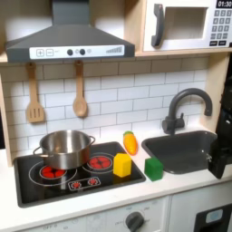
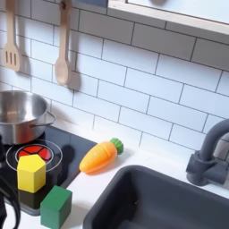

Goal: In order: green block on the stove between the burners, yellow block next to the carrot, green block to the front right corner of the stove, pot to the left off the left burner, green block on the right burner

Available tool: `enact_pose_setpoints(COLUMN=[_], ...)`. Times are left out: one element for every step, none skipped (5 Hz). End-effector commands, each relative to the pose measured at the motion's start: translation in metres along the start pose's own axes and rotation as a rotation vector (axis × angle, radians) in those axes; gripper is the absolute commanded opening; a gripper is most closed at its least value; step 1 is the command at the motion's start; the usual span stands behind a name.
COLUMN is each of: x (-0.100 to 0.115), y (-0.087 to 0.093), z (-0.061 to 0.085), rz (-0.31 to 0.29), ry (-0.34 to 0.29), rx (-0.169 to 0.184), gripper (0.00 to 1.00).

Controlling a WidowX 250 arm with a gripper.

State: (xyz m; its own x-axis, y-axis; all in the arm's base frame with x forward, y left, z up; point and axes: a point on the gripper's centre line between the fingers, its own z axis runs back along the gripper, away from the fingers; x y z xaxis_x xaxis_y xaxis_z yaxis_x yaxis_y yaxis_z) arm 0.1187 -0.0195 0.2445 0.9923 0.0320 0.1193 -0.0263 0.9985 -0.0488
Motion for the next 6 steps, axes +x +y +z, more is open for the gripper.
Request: enact_pose_setpoints(x=[0.0,0.007,0.02,0.033,0.046,0.062], y=[0.0,0.003,0.007,0.012,0.016,0.02], z=[0.0,-0.005,-0.006,-0.016,-0.023,-0.031], rz=[0.0,0.01,0.023,0.037,0.06,0.086], ry=[0.0,0.004,-0.011,0.013,0.029,0.039], rx=[0.0,0.002,0.009,0.013,-0.02,-0.041], gripper=[1.0,1.0,1.0,1.0,1.0,1.0])
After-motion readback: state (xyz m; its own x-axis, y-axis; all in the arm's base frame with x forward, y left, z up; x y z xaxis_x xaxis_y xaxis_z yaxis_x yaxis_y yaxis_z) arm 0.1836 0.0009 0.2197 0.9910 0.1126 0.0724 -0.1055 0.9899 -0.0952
